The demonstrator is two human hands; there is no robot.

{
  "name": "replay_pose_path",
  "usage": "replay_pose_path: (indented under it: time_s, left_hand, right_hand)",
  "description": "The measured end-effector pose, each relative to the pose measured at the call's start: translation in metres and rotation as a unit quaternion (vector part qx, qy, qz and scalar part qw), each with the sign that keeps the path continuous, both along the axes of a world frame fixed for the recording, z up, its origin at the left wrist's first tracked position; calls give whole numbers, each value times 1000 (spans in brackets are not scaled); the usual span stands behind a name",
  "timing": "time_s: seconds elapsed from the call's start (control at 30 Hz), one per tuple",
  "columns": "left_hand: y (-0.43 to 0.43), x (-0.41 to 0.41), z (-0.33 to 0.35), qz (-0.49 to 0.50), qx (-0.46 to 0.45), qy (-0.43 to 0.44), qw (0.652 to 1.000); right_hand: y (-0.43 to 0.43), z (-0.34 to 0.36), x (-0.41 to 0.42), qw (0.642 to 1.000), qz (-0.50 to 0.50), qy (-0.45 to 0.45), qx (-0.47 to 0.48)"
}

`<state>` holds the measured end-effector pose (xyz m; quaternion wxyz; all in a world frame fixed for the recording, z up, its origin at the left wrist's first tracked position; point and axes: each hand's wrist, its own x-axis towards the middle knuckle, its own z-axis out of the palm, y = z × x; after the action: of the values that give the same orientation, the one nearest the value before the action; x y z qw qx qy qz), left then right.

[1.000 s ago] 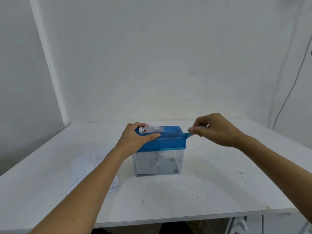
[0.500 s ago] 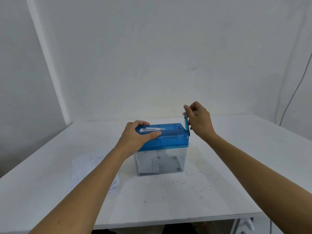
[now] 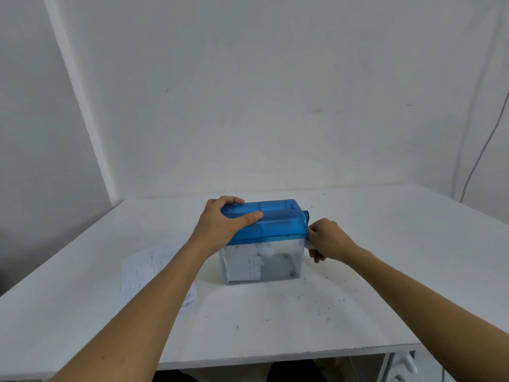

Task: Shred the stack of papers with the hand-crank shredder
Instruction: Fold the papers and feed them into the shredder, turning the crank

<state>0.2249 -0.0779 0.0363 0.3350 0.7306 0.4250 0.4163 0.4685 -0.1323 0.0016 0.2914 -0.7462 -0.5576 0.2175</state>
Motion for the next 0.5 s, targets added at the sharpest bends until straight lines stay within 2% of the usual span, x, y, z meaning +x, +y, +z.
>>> replay_pose_path:
  time_s: [0.07,0.2,0.37,0.5]
  left_hand:
    - [1,0,-1,5,2,5,1000]
    - [1,0,0,8,-1,10,1000]
    - [1,-2,1,0,-4,18,1000]
    - [-1,-3,3,-6,-7,20,1000]
  right_hand:
    - [-14,11,4,997,53,-15,-46]
    - [-42,40,7,985,148,-27,-80]
    - [-65,89,15,982,166,89,-14]
    - [-48,110,21,991,130,-12,36]
